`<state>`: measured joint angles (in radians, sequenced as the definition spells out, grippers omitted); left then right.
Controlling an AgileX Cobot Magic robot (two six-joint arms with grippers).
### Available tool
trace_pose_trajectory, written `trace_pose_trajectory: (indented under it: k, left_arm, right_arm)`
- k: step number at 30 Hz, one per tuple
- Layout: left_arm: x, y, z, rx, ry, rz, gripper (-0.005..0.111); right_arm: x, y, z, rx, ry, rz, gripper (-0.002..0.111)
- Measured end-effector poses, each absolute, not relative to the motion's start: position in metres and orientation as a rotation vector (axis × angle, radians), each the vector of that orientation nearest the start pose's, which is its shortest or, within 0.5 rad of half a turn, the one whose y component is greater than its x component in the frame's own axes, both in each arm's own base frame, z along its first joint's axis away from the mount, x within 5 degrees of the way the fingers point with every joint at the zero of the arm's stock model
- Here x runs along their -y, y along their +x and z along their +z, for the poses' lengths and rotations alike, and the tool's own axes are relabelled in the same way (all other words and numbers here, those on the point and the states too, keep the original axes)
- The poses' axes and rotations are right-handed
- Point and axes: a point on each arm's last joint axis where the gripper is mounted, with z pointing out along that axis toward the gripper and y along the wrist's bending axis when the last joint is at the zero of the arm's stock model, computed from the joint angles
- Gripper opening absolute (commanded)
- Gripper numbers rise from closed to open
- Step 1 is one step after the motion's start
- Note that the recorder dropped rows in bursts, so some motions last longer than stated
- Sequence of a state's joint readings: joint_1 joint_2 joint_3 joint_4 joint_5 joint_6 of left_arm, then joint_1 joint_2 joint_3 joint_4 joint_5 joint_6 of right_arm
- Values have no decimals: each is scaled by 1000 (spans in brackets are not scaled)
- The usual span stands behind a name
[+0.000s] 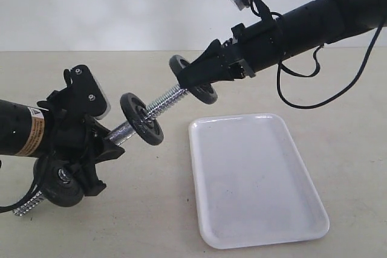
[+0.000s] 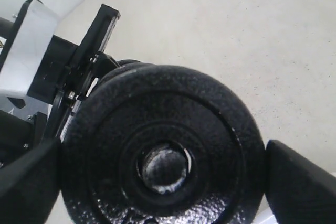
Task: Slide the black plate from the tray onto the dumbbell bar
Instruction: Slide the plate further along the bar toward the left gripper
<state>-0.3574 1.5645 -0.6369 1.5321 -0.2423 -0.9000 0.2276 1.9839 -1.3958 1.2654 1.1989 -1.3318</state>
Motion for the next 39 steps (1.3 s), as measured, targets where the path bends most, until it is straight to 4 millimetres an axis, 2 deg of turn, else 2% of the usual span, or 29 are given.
trace_pose_trajectory:
  k: [9, 26, 28, 30, 33, 35, 39]
  left_arm:
    - [119, 257, 171, -2032, 1153, -177, 4]
    - [123, 261, 176, -1991, 1142, -194, 4]
    - [123, 261, 176, -1993, 1134, -196, 4]
    - [123, 261, 176, -1996, 1123, -199, 4]
    - [123, 262, 177, -1992, 1121, -198, 4]
    - [123, 263, 178, -1987, 1122, -196, 4]
    - [124, 264, 180, -1983, 1120, -195, 4]
  right_arm:
    - [-169, 369, 229, -2038, -1035, 1342, 0]
    - [-170, 368, 231, -2058, -983, 1390, 0]
    - [-170, 368, 231, -2066, -974, 1395, 8]
    - [-170, 368, 231, -2070, -963, 1399, 29]
    - [-170, 368, 231, -2075, -953, 1404, 52]
    - [-171, 369, 231, -2080, -946, 1408, 62]
    - [-171, 369, 233, -2090, -924, 1417, 64]
